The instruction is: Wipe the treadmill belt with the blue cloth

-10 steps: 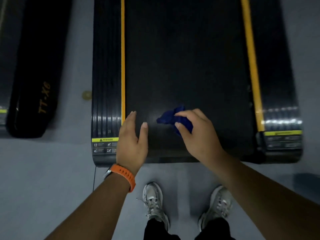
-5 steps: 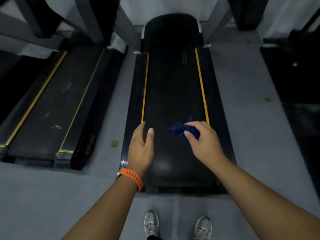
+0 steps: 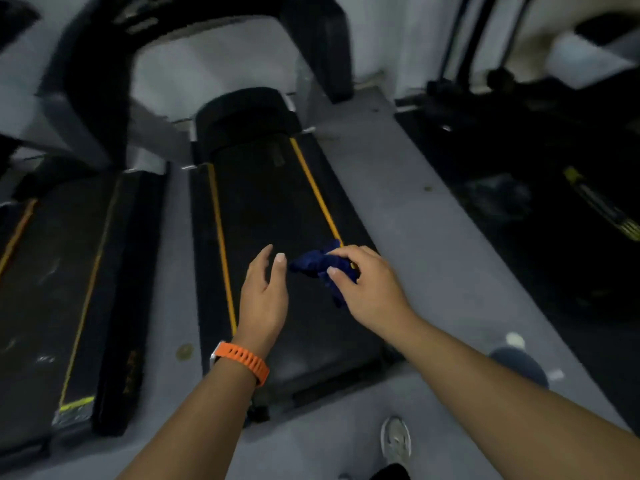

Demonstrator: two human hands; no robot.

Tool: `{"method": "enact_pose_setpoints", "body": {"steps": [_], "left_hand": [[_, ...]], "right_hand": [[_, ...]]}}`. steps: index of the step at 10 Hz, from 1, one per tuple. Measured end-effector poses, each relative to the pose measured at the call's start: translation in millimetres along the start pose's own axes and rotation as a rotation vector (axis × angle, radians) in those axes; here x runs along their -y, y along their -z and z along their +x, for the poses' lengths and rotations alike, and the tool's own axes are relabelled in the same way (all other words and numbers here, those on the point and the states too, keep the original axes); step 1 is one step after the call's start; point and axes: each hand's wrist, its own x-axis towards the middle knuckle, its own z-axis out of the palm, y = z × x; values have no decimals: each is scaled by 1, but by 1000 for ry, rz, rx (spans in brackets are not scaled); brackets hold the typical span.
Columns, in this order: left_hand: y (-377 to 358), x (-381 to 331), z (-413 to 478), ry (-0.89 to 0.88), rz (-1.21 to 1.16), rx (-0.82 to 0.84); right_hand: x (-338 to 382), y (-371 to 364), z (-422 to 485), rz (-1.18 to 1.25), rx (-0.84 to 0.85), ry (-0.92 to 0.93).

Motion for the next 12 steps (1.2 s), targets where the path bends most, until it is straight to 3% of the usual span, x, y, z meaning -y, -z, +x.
{"method": "enact_pose_setpoints", "body": {"steps": [4,6,7,9,11,12], "left_hand": [[-269,0,-117,-94,134,797],[-425,2,-212,-136,250,1068],[-497,15,-248,-98,274,1144],[-650,108,-286,32,364,1223],[-783,265,-291,24,442,1298],[-837,346,-288,64,438,1253]], "right_hand": [[-199,125,-226,162,-594,-701],[-302,190,-334,197,-807,-973],[-360,216,-371,226,-868,-1099],[-526,233,-430,256,-910,-1301],[-729,177,-453,245,-898,-1391],[-829,135,-456,321,-917,-1418]]}}
